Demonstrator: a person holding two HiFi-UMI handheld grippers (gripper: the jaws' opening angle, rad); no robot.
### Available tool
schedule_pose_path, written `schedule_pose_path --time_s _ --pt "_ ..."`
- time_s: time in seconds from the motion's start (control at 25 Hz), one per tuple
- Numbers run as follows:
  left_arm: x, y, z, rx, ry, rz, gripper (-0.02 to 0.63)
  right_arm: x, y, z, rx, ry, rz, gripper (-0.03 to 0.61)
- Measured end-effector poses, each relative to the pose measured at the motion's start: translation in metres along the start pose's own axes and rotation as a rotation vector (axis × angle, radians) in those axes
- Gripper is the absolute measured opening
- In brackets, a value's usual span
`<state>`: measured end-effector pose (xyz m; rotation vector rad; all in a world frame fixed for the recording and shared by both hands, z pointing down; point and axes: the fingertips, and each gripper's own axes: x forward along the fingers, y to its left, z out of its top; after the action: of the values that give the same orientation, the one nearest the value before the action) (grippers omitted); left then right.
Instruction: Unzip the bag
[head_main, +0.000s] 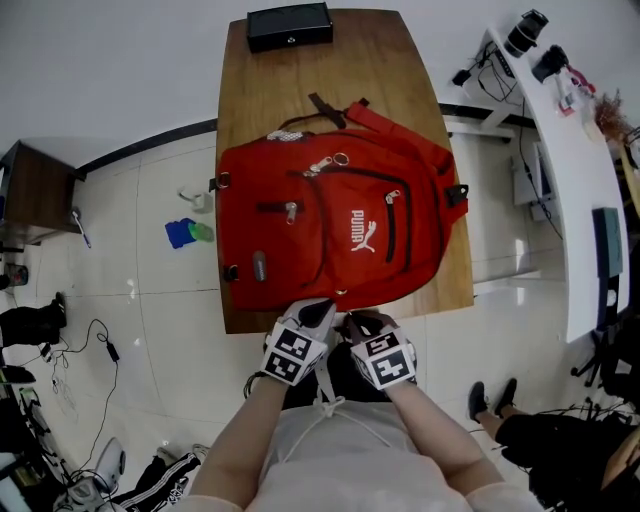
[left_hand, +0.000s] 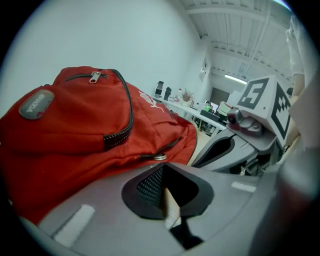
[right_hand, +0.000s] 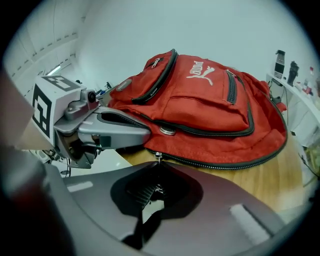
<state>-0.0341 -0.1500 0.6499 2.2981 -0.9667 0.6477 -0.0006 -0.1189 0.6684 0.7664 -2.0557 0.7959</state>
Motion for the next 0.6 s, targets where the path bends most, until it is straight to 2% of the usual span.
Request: schedule_pose_path --time_s 0.28,0.44,0.6 --pt "0.004 0.003 -0.007 -0.009 0.049 0.042 0.006 -0.018 -0.025 -0.006 0.011 0.003 -0.022 0.011" --pt "0.006 0.006 -0.008 0.015 0.06 0.077 0.006 -0.036 -0.063 -0.012 0.076 -0.019 -0.067 0.011" --pt "0.007 0.006 -0.008 0.006 0.062 0.089 0.006 -0.055 -0.1 -0.016 0.147 -0.042 -0.099 0.011"
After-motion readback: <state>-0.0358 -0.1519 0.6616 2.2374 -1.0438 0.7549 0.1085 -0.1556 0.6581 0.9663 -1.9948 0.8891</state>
